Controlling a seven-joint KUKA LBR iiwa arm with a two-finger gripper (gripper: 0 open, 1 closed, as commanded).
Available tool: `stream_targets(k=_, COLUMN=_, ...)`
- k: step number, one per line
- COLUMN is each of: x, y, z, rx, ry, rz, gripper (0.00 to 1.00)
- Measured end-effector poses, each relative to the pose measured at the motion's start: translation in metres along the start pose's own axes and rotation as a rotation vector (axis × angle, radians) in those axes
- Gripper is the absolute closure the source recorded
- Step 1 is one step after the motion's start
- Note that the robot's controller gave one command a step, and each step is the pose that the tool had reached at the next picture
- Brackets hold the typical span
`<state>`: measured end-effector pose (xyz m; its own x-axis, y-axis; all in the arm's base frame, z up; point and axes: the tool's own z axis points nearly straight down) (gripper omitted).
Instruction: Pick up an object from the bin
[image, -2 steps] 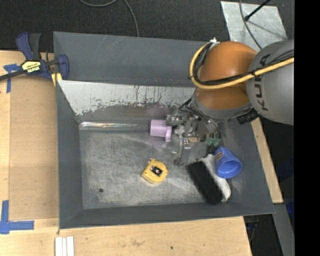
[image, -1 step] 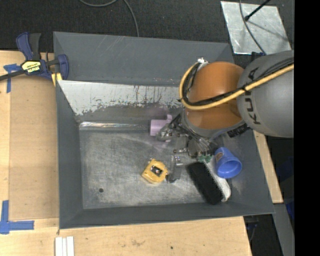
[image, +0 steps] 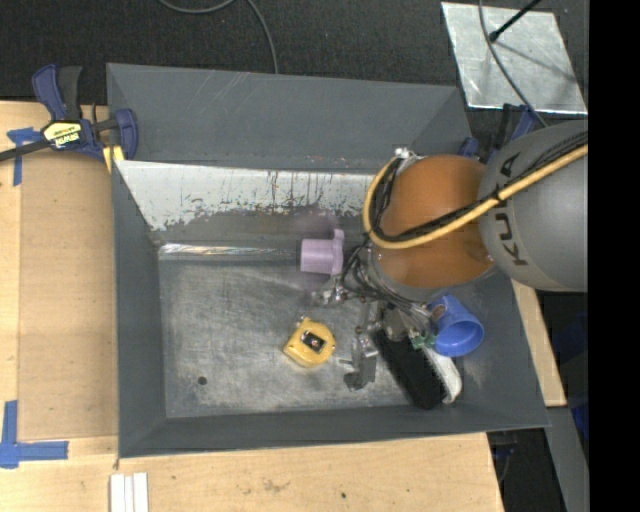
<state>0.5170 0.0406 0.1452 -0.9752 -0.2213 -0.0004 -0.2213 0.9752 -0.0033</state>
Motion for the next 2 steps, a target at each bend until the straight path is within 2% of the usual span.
stream_targets(k=1, x=-0.0104, y=0.0529, z=0.0709, rx=-0.004, ry=-0.02, rz=-0.021, gripper=1.0)
stream_targets(k=2, x=-0.0104, y=0.0529, z=0.0709, rx=-0.004, ry=-0.02, rz=-0.02, gripper=1.0)
